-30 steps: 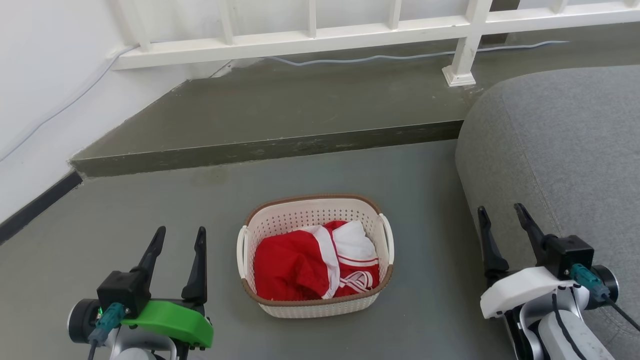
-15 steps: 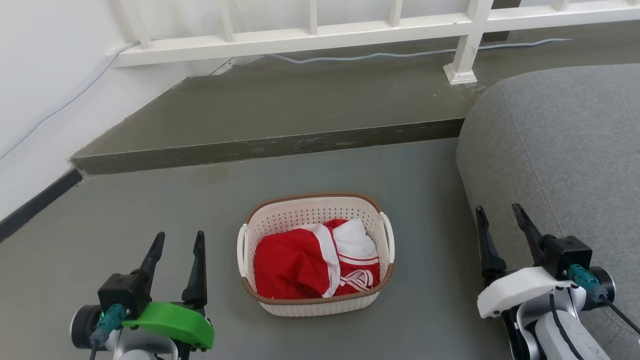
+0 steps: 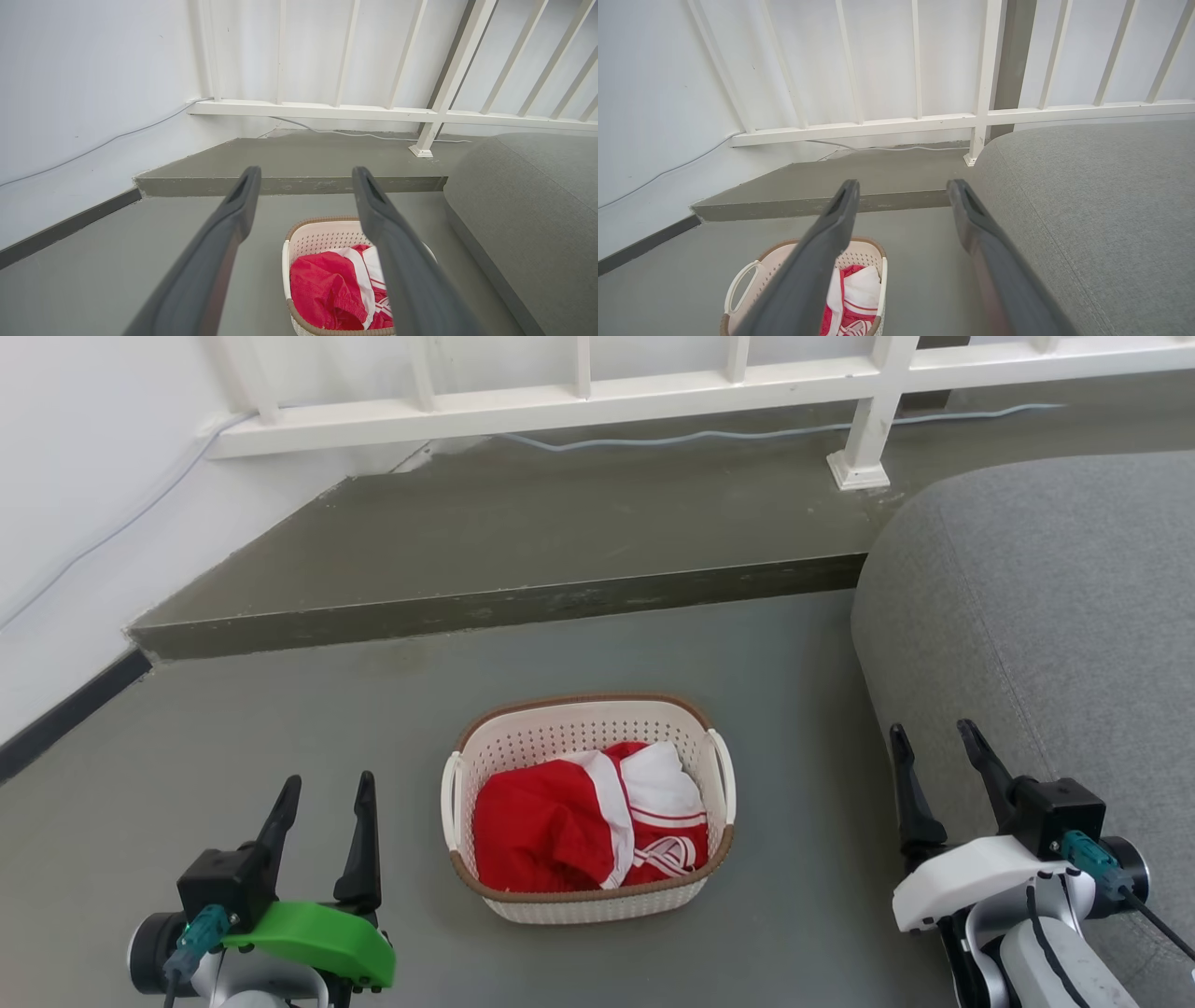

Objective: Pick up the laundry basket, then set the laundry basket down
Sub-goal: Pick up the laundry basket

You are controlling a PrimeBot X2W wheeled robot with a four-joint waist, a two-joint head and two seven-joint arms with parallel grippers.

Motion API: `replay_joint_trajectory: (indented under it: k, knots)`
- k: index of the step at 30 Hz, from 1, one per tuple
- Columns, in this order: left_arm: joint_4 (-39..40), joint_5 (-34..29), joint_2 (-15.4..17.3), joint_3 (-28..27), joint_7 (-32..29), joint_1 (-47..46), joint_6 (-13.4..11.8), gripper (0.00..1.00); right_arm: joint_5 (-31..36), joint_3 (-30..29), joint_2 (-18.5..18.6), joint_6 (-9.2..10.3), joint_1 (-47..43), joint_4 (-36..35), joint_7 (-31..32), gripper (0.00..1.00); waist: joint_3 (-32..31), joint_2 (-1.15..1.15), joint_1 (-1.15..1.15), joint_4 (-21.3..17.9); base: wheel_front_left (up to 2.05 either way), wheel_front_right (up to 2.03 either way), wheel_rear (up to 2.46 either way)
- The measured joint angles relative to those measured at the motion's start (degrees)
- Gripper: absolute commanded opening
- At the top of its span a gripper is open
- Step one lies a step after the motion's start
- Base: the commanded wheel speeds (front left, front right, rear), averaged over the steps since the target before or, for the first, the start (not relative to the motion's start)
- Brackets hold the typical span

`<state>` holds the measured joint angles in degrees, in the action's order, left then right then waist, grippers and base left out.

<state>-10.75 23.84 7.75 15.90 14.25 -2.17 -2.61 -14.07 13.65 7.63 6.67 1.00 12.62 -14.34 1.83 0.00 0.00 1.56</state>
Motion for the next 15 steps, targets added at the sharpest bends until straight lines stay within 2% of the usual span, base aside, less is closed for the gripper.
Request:
replay_joint_trajectory:
  k: [15]
  knots:
    - [0.0, 0.7, -0.7, -0.4, 0.0, -0.2, 0.1, 1.00, 0.0, 0.2, -0.4, 0.00, 0.5, 0.9, 0.0, 1.00, 4.1, 0.00, 0.00, -0.3, 0.00, 0.00, 0.00]
